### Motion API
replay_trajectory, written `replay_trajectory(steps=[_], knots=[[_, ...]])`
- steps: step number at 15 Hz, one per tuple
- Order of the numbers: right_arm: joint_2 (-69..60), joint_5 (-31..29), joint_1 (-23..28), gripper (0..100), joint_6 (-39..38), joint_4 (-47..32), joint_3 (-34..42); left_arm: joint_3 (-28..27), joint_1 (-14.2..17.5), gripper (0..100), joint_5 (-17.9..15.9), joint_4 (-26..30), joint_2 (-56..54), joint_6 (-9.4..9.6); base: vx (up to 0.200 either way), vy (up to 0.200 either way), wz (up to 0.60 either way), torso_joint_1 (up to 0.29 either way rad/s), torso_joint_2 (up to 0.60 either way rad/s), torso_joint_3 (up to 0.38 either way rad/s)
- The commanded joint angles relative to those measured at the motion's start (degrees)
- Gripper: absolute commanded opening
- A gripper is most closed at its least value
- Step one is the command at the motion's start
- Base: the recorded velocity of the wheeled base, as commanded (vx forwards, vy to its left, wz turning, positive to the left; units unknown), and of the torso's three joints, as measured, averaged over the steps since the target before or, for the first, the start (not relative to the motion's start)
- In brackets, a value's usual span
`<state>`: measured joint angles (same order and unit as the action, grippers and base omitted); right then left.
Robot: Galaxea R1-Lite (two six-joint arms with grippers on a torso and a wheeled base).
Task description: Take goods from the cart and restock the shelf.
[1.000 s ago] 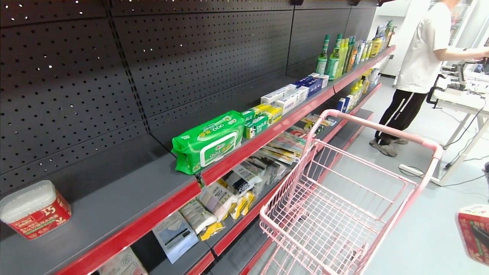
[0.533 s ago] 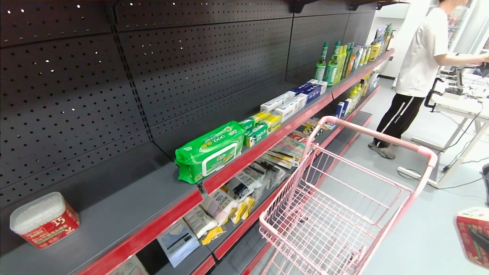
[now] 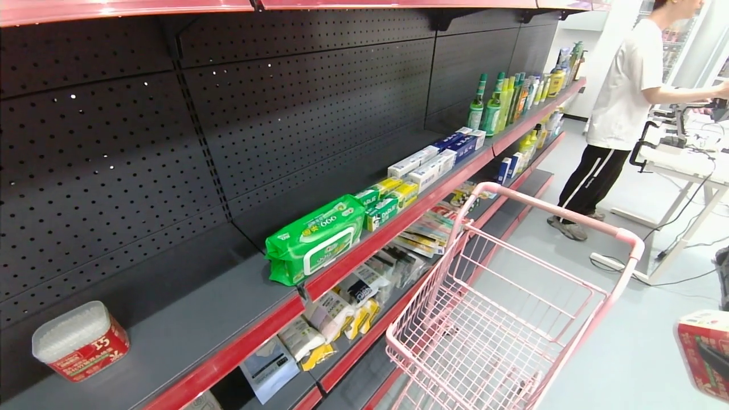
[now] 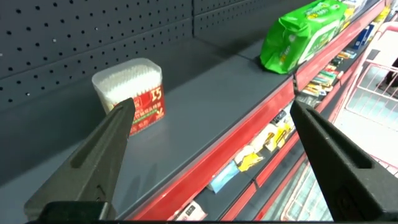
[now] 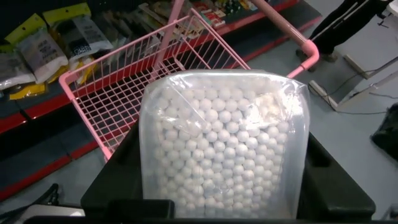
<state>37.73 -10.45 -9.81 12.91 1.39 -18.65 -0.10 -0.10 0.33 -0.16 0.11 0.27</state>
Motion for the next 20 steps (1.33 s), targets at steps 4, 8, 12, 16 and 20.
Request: replay_trajectory(steps=[4,8,12,16,20], knots=[[-0.11,0.08,-0.12,0,0.89,0.10,0.72,0.01,0.01,100,0.02,-0.02,-0.02,0.00,0.000,0.000,0.00,0.109,-0.24,-0.126],[-0.02,-0.10,-0.03,0,1.59,0.10,0.81,0.01,0.01,100,0.02,-0.02,-0.02,0.00,0.000,0.000,0.15,0.043,-0.10,-0.051],[0.06,-0.01,0.06,0,1.68,0.10,0.99,0.01,0.01,100,0.02,-0.02,-0.02,0.00,0.000,0.000,0.60,0.001,0.00,0.005],[-0.55,0.08,-0.21,0,2.65,0.19,2.22,0.01,0.01,100,0.02,-0.02,-0.02,0.00,0.000,0.000,0.60,0.005,0.00,0.000],[-0.90,0.08,-0.21,0,2.73,0.19,2.66,0.01,0.01,100,0.02,-0.02,-0.02,0.00,0.000,0.000,0.60,0.000,0.00,-0.002]])
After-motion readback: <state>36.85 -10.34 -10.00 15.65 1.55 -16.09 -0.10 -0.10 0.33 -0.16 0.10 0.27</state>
